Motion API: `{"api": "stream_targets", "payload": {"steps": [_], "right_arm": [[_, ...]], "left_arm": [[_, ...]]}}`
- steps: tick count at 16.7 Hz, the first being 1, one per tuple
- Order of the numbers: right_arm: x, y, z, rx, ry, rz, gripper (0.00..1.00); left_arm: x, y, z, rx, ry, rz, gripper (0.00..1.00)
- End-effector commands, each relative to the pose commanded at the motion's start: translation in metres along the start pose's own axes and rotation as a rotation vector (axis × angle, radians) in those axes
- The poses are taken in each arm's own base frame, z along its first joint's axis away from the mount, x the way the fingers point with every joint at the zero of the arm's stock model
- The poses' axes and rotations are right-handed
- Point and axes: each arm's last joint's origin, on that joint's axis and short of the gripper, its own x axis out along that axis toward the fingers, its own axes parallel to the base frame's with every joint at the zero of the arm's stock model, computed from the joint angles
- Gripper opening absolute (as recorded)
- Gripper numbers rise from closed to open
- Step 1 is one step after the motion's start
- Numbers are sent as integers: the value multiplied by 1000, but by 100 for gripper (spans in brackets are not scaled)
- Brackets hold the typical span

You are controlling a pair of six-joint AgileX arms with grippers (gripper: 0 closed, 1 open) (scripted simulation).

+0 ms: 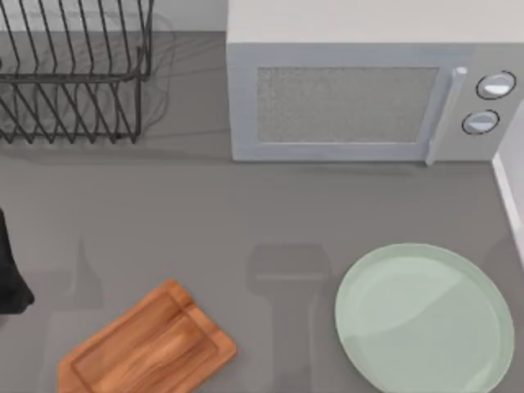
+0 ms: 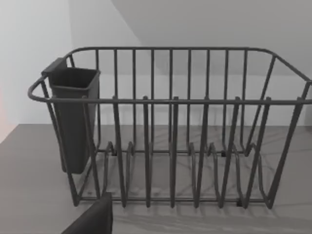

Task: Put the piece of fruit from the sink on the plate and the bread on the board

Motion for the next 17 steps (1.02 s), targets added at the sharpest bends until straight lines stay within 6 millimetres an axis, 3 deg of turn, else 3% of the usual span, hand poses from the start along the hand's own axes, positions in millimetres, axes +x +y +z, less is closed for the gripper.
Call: {"api": "stream_targets", "payload": {"steps": [3,10,17], "right_arm": [[-18,-1,3,0,0,0,0],[-92,0,5,0,2,1,0],[-103,2,7,1,-12,-4,0]], "left_arm": [[0,0,0,0,0,0,100],[0,0,0,0,0,0,100],[0,0,0,0,0,0,100]]}}
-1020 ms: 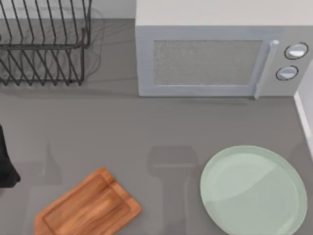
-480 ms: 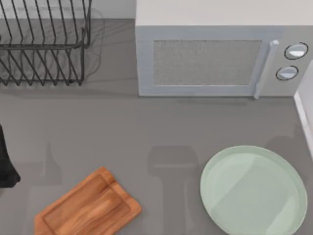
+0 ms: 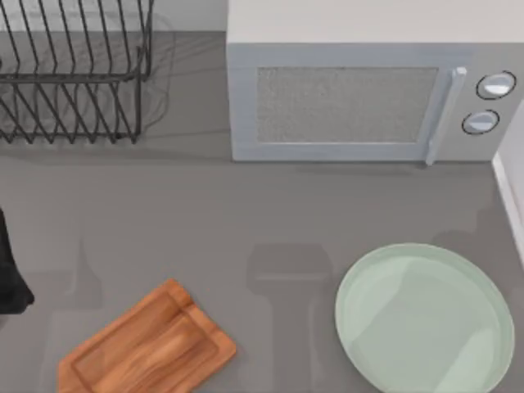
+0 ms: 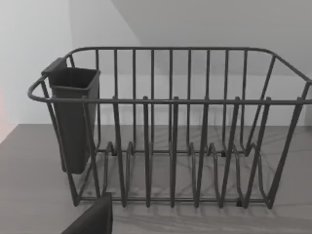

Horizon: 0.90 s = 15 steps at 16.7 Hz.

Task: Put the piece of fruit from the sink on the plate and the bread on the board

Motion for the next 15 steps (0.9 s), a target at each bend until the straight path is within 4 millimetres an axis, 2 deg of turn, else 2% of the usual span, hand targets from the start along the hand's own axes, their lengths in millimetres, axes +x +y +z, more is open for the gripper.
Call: {"api": "stream_targets", "payload": {"steps": [2,5,10,15], "right_arm": [[-13,10,4,2,-27,-8,0],[-30,40,4,7,-38,-8,0],[-53,113,-10,17,-1,5,0],[-72,190,-43,17,47,5,0]], "left_arm": [[0,0,0,0,0,0,100],[0,0,0,0,0,0,100],[0,0,0,0,0,0,100],[0,0,0,0,0,0,100]]}}
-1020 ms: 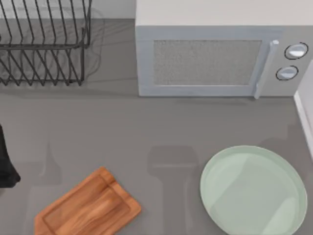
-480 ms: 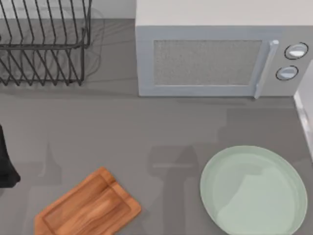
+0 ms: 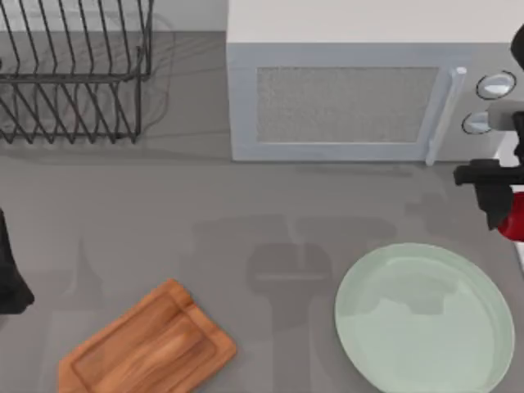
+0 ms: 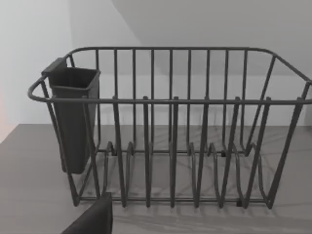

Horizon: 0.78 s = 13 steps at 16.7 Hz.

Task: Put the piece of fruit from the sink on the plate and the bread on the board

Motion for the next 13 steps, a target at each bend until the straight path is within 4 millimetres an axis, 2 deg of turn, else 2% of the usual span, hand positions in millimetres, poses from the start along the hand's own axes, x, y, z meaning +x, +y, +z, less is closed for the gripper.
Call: {"api": "stream_targets", "payload": {"steps": [4,7,10,13], "right_arm": [[-12,50,-33,-10,15,-3,0],[-20,76,-54,-19,17,-3,0],[-24,90,-68,-25,17,-2,0],[-25,92,-70,-26,17,-2,0]], "left_arm": [[0,0,0,0,0,0,100],[0,0,0,0,0,0,100],[0,0,0,0,0,0,100],[0,0,0,0,0,0,100]]}}
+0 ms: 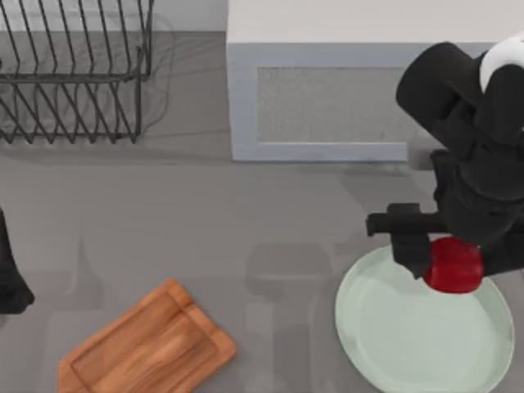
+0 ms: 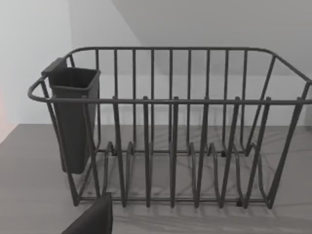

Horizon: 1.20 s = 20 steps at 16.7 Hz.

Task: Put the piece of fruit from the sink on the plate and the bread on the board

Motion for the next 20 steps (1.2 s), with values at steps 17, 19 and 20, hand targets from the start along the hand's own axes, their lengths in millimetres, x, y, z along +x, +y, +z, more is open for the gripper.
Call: {"api": "stream_targets", "payload": {"steps": [17,19,20], "right_arm": [[0,0,0,0,0,0,100],[0,0,0,0,0,0,100],[0,0,0,0,0,0,100]], "left_arm": [[0,0,0,0,0,0,100],[0,0,0,0,0,0,100],[0,0,0,0,0,0,100]]}}
